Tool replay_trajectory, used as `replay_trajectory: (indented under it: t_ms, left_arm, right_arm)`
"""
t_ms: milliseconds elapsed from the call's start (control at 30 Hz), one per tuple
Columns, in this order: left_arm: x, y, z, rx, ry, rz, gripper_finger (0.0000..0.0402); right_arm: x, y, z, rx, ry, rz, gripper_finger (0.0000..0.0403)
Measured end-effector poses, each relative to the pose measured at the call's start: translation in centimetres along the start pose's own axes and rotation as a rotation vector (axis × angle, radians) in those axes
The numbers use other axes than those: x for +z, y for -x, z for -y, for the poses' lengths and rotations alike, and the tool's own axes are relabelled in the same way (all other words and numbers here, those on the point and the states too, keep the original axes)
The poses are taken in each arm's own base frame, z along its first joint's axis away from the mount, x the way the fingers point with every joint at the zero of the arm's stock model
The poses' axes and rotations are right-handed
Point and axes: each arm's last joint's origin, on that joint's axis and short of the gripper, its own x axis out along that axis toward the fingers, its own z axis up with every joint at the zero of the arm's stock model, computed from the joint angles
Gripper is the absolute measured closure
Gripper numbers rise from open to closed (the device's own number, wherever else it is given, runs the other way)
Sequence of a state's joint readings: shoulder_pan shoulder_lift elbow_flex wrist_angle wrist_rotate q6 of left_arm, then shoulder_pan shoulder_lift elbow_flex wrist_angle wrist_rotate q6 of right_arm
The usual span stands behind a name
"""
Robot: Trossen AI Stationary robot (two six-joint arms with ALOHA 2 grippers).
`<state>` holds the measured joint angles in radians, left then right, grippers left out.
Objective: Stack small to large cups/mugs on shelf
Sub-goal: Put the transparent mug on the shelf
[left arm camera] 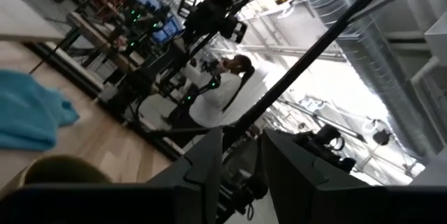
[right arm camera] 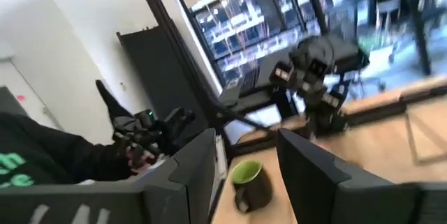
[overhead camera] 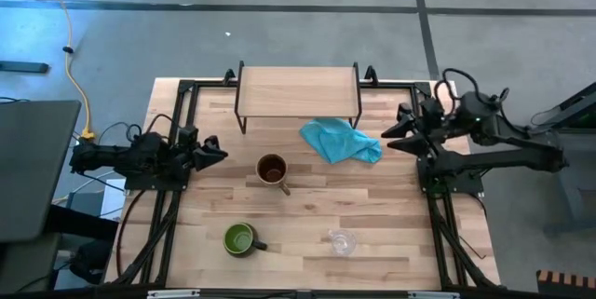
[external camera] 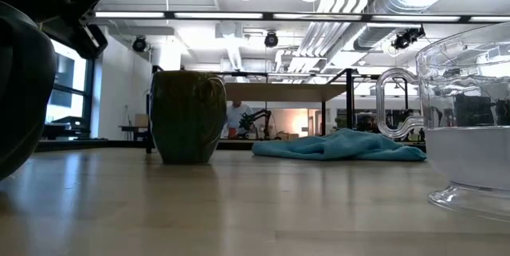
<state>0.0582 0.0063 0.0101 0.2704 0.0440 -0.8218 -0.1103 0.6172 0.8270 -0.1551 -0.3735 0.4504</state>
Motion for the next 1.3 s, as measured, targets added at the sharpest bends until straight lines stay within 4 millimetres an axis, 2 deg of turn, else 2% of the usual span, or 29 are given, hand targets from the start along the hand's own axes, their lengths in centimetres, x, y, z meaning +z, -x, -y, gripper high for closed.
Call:
replay_trajectory:
  t_ms: [267, 467, 700, 1067, 1300]
  left_arm:
    - [-0.4, 0.0, 0.0, -0.033, 0.123, -0.083, 0.0311]
    - [-0.8, 0.1, -0.2, -0.032, 0.165, -0.163, 0.0311]
    - [-1.0, 0.1, -0.4, -0.017, 0.167, -0.179, 0.0311]
    - [-1.1, 0.1, -0.6, 0.004, 0.171, -0.195, 0.0311]
    - [-1.1, 0.1, -0.6, 0.005, 0.171, -0.195, 0.0311]
  right_arm:
    - [-2.3, -2.0, 0.7, -0.028, -0.312, -0.249, 0.0258]
    - [-4.0, -4.1, 0.3, -0.015, -0.427, -0.387, 0.0258]
    - [-5.7, -6.0, -0.2, -0.047, -0.562, -0.492, 0.0258]
    - [-10.4, -8.7, -1.6, -0.133, -0.687, -0.768, 0.0258]
    - [-12.4, -9.8, -2.3, -0.248, -0.681, -0.785, 0.0258]
